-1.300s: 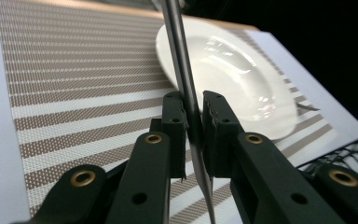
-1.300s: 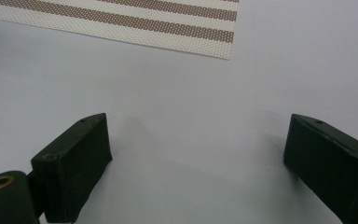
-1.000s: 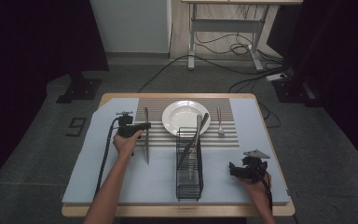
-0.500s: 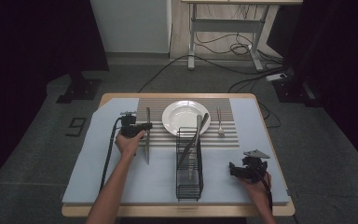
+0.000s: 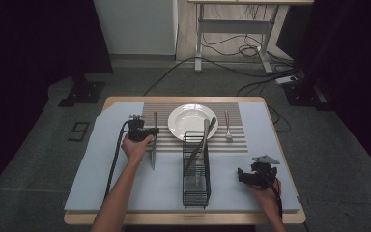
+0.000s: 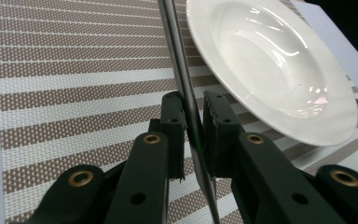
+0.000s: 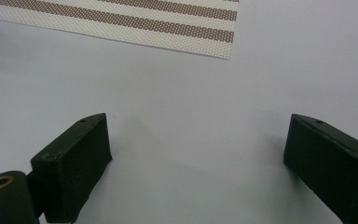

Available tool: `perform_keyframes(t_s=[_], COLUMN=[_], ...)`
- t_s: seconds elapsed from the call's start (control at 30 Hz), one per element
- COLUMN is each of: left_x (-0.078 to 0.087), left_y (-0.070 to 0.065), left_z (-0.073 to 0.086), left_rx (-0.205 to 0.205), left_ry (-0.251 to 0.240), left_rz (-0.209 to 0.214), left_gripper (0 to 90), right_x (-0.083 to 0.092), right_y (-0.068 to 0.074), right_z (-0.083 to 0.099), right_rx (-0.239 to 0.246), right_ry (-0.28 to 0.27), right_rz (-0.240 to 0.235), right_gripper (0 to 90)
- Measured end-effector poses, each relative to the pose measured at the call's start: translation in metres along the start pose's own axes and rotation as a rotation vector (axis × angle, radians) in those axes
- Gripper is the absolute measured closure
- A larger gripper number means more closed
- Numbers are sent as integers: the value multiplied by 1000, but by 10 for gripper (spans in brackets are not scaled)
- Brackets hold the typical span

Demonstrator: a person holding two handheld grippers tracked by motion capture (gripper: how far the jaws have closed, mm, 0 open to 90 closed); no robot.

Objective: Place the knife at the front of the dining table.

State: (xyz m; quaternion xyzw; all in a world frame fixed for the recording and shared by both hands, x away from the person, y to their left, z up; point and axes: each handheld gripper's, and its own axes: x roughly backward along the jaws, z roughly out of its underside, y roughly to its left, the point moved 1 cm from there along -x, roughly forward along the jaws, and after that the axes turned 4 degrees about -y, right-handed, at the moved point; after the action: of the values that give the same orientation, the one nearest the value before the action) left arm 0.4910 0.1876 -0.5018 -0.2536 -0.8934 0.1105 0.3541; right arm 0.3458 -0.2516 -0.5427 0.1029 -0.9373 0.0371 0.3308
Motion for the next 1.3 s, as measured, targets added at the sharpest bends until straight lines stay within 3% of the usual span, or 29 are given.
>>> perform_keyframes(t_s=[0.93,1.1,1.17,1.3], left_x=[-20,-20,-19,-16], left_y=[11,7,6,5], left_z=[11,11,10,8], left_rx=[34,-10,-20,-31], left_ry=[79,82,79,76], left_rz=[-68,-106,-126,-138], left_gripper=[761,749,659,586], right_x=[0,0,0,0], right_y=[0,0,0,0], right_z=[0,0,0,0], right_rx=[0,0,0,1], right_ry=[0,1,0,0], right_rz=[0,-1,0,0], right_gripper=[67,67,67,67])
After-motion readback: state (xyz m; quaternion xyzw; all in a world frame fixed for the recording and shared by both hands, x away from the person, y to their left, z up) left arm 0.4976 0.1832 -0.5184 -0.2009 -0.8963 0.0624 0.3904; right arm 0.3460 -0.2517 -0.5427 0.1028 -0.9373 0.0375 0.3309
